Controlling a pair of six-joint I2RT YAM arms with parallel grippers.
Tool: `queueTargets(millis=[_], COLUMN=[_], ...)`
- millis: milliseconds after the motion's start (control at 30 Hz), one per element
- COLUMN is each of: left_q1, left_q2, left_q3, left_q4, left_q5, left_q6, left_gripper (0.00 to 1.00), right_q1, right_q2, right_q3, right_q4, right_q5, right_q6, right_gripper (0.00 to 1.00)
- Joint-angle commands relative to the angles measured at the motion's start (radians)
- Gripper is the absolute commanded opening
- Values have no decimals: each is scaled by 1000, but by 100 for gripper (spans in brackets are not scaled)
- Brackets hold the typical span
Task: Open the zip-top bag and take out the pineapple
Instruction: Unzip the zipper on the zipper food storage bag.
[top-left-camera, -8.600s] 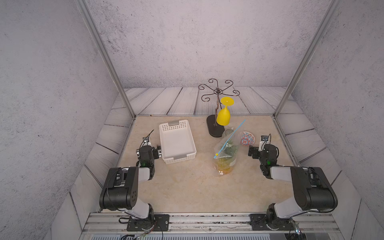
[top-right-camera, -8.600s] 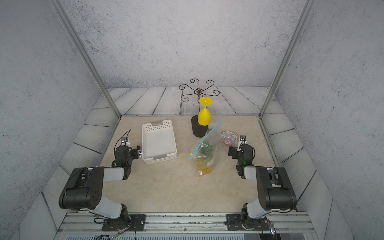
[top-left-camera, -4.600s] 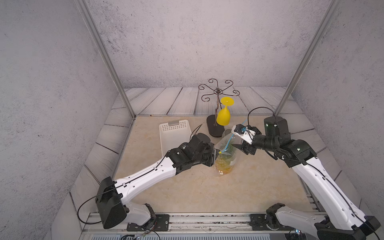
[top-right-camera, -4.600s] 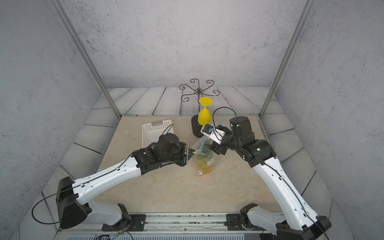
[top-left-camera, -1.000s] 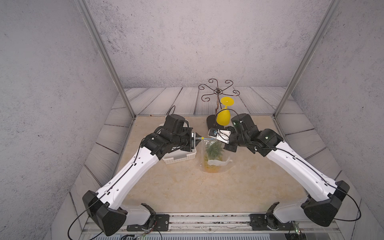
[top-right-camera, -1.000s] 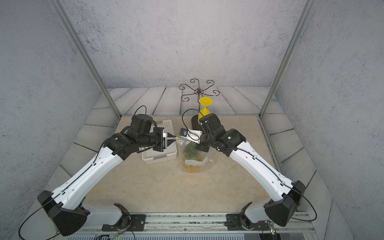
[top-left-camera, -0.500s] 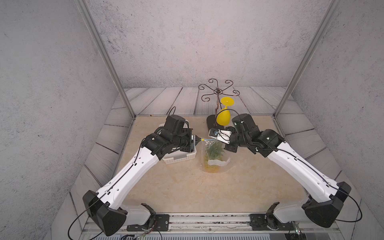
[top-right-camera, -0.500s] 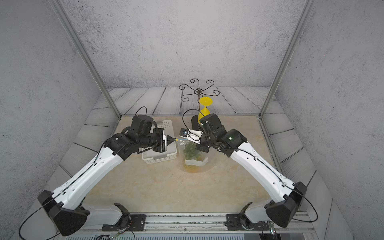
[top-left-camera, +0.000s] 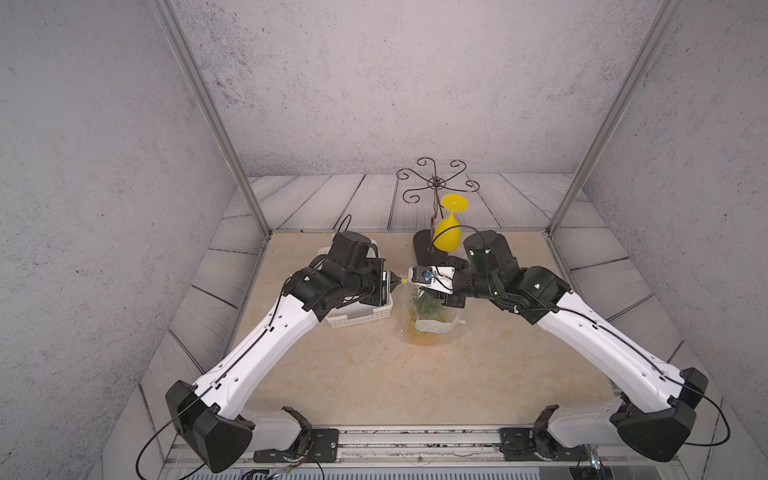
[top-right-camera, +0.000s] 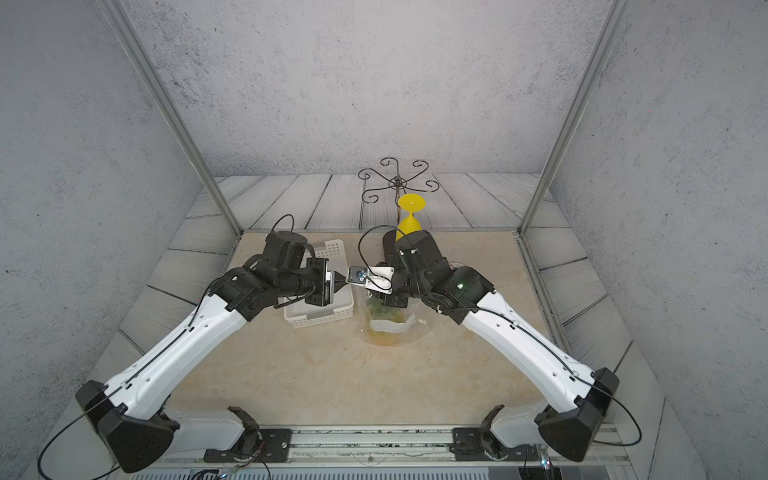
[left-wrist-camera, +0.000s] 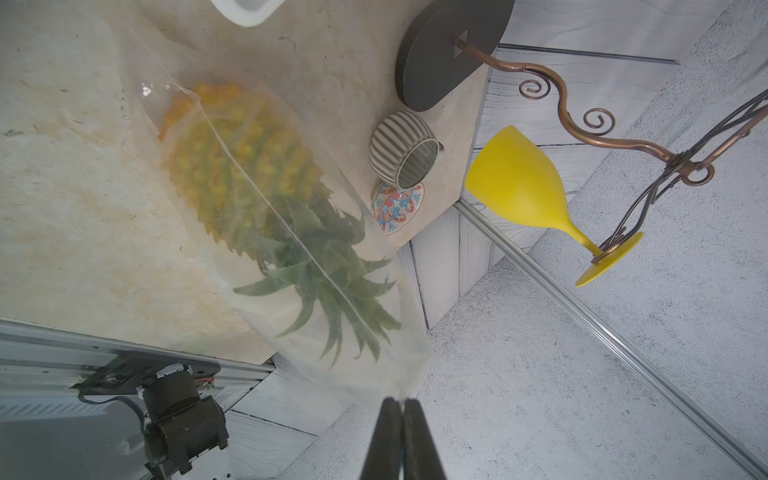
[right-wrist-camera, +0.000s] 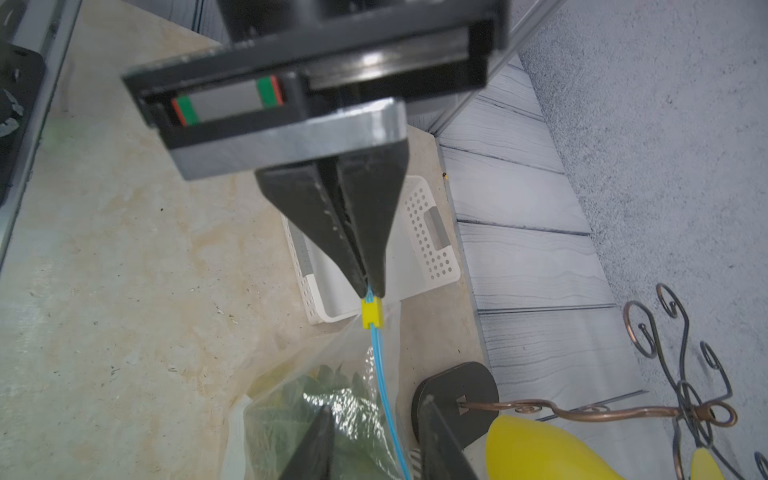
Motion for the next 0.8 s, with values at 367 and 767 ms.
queueTargets(millis=[367, 767], left_q1=[-14, -18], left_q2=[-25, -31], left_q3=[26, 26], left_q4=[12, 17], left_q5=[2, -1], left_q6=[-5, -8], left_gripper=[0, 0], right_q1=[33, 34], right_q2=[113, 134], right_q3=[51, 64], right_q4=[54, 64], right_q5=[28, 19], right_q6=[-13, 8], right_gripper=[31, 21])
